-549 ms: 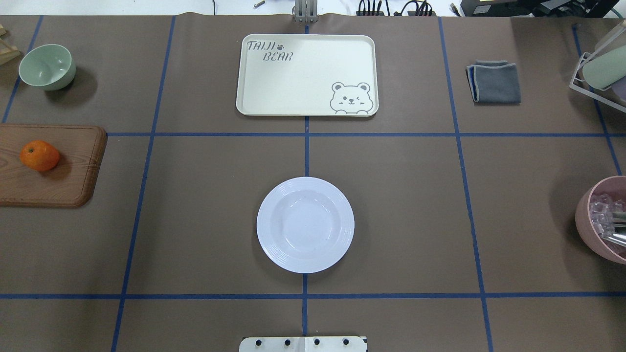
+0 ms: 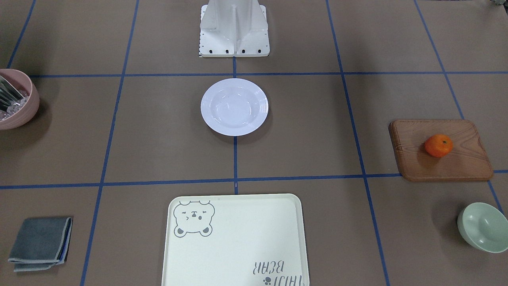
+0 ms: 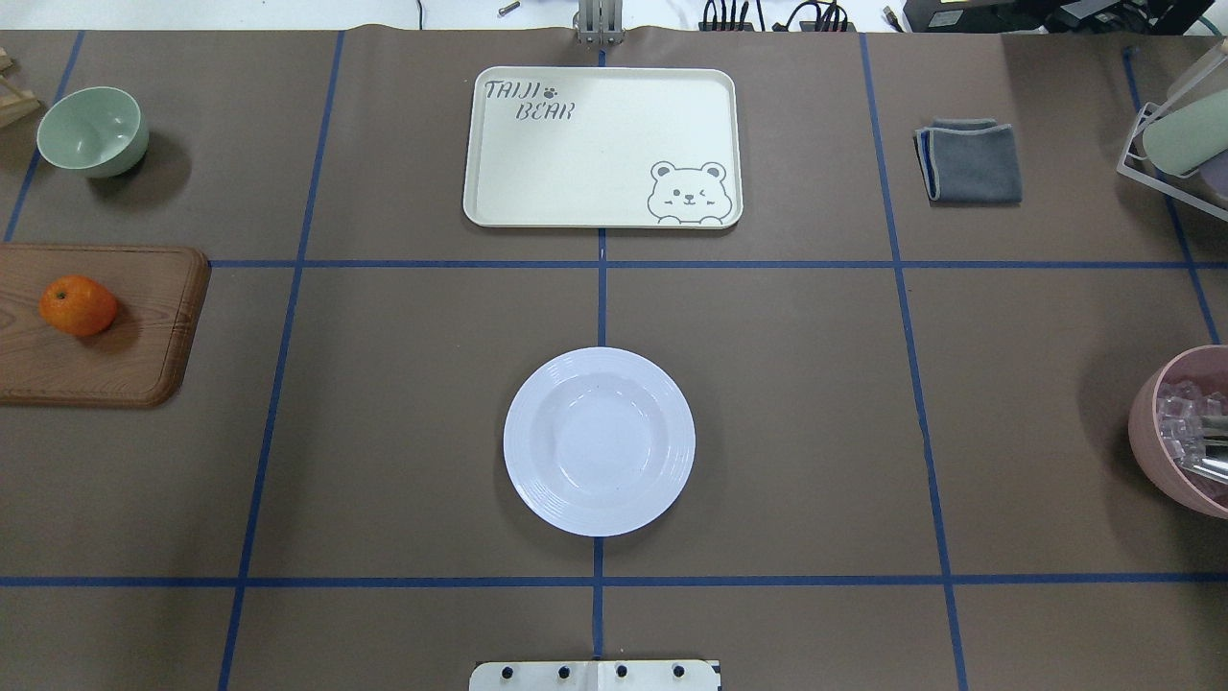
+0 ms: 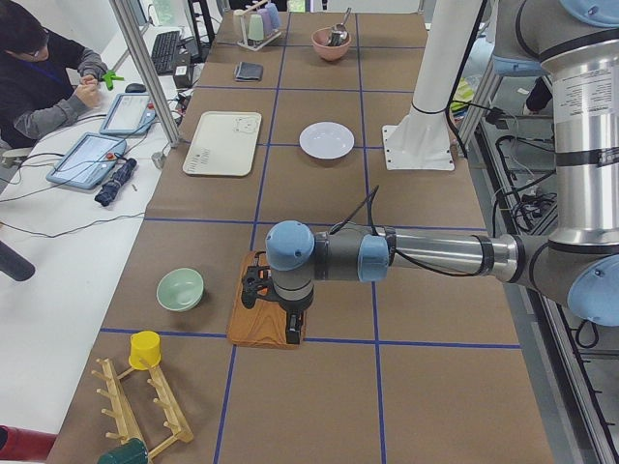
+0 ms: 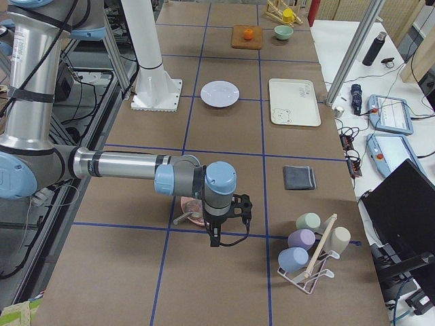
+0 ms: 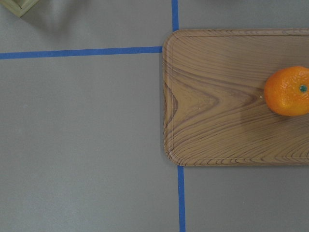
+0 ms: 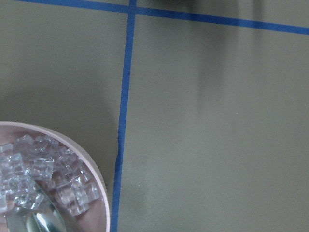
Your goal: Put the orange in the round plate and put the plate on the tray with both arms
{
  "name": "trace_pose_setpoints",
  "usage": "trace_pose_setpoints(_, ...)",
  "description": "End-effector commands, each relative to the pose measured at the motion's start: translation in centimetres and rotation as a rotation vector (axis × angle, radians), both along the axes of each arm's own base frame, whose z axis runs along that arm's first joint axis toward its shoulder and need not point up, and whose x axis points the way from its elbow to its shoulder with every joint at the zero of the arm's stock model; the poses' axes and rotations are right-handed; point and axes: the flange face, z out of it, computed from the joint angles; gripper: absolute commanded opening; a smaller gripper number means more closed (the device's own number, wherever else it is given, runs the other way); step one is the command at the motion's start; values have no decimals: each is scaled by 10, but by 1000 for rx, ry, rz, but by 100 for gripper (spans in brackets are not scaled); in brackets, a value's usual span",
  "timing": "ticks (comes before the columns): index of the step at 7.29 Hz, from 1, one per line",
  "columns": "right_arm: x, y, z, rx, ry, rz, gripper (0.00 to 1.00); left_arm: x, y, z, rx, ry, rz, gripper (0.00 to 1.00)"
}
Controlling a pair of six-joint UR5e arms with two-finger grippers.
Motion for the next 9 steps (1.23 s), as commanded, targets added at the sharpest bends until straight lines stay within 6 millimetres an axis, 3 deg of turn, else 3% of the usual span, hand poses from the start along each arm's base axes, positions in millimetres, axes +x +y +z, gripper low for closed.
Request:
trace_pose_setpoints(1,2,-7,-33,72,3,0,100,-1,-1,-17,40,-11,1,98)
trace_pose_setpoints(2,2,-9,-41,90,3,-1,100,-1,-4,-26,66,-10,1,98)
trace_pose_setpoints(3,2,-37,-82,190,2,8,100,-2,-25,-45,150,-11,-9,98)
trace_pose_setpoints(4,3,-47,-98,246,-1,9,100,-2,-30,-52,206,-10,-10,98)
trace_pose_setpoints(5,4,-51,-104,322,0,12,100,-2,-35,-59,273,-11,-11,98)
trace_pose_setpoints(6,10,-53,-108,367,3,45,100,-3,-59,-65,373,-10,-12,98)
trace_pose_setpoints(7,10,-51,-103,345,-2,74,100,-2,-64,-57,417,-6,-12,98)
trace_pose_setpoints(8,10,-59,-111,440,8,19,100,-2,-65,-58,426,-3,-17,98)
trace_pose_setpoints(9,10,-54,-95,490,11,-60,100,-2,-68,-56,422,-4,-16,98)
